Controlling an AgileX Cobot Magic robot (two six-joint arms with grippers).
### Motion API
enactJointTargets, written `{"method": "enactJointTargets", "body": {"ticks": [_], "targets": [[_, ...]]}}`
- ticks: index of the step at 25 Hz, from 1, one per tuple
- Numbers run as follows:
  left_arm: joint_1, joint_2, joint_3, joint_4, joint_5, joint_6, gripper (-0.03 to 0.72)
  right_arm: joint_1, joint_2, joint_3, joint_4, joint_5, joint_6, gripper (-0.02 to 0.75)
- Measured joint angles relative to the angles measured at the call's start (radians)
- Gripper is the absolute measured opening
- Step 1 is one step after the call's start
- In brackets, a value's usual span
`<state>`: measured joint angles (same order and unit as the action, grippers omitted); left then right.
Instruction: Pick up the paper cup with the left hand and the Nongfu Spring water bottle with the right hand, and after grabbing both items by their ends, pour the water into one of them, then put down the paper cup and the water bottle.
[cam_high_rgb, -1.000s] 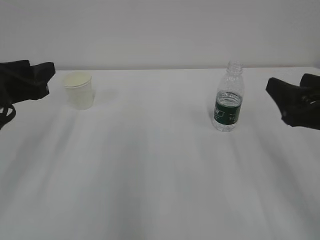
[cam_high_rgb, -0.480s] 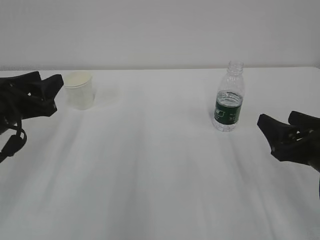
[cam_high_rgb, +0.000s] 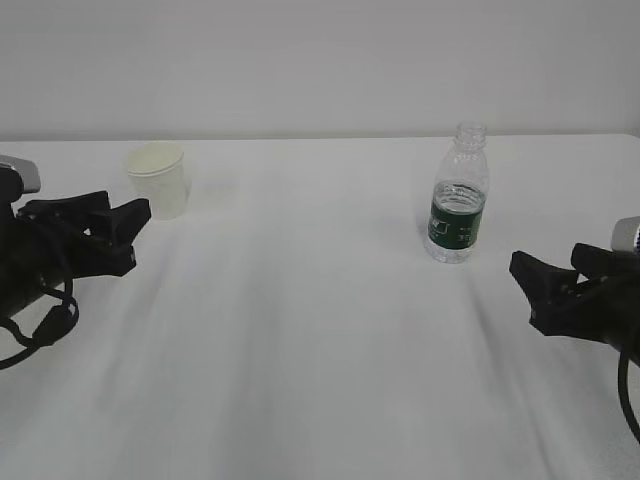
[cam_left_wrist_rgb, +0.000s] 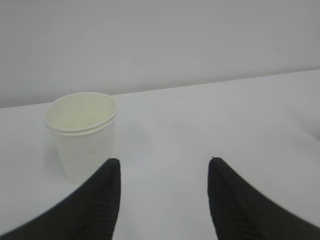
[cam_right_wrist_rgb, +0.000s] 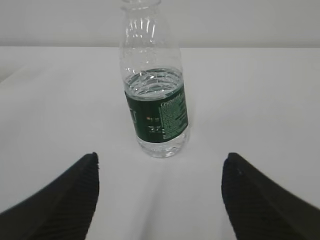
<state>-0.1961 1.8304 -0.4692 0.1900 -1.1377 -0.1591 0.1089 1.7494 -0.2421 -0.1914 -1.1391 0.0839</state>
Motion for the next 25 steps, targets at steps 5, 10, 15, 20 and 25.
{"method": "enactJointTargets", "body": {"ticks": [5, 10, 15, 20, 25], "targets": [[0.0, 0.002, 0.0, 0.005, 0.0, 0.0, 0.398, 0.0, 0.095, -0.074, 0.008, -0.002, -0.002, 0.583], [0.0, 0.002, 0.0, -0.006, 0.0, 0.0, 0.41, 0.0, 0.189, -0.166, -0.025, -0.002, -0.002, 0.661], [0.0, 0.002, 0.0, -0.017, 0.0, 0.0, 0.521, 0.0, 0.271, -0.256, -0.048, -0.004, -0.002, 0.673], [0.0, 0.002, 0.0, -0.036, 0.0, 0.0, 0.558, 0.0, 0.345, -0.325, -0.057, -0.004, -0.002, 0.673], [0.0, 0.002, 0.0, -0.069, 0.0, 0.0, 0.56, 0.0, 0.405, -0.394, -0.065, -0.004, 0.005, 0.672]]}}
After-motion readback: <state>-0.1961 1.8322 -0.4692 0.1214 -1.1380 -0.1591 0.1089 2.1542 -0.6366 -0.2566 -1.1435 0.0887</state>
